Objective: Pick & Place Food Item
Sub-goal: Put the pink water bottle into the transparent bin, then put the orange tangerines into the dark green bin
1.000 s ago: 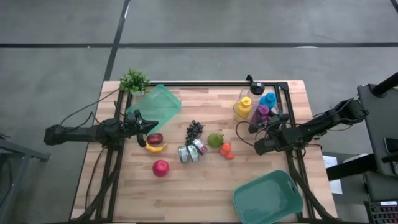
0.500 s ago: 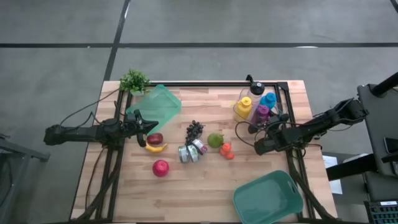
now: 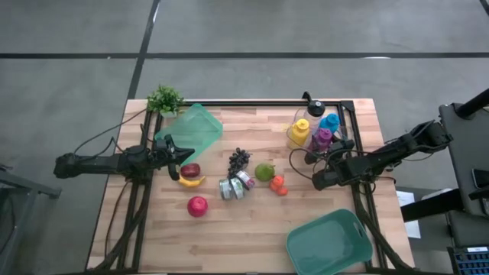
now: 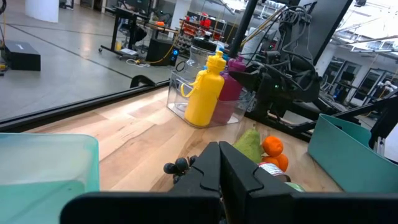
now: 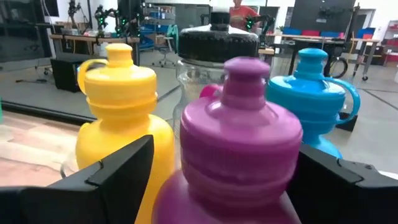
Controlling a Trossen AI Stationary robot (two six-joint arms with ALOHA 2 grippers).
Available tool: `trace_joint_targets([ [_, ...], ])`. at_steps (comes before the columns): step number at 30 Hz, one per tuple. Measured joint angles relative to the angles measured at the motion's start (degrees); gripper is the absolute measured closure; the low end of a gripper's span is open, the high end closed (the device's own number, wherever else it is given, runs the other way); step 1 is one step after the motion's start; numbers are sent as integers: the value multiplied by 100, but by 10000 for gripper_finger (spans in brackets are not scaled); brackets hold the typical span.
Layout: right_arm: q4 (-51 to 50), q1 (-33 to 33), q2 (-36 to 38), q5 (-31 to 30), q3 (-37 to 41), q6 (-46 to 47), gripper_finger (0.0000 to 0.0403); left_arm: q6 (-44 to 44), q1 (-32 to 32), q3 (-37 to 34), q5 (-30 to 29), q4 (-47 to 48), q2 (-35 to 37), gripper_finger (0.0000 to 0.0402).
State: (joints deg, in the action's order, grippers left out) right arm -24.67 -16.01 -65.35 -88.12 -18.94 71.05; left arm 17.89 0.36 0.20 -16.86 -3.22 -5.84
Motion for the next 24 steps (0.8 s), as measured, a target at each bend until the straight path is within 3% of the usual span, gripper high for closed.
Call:
trace_joint_targets([
  [12, -80, 0, 236, -46, -265, -692, 82, 0, -2, -1, 0, 0, 0, 400],
  [24, -201, -99, 1224, -92, -238, -1640, 82, 0, -1, 0, 1, 0, 0, 400],
])
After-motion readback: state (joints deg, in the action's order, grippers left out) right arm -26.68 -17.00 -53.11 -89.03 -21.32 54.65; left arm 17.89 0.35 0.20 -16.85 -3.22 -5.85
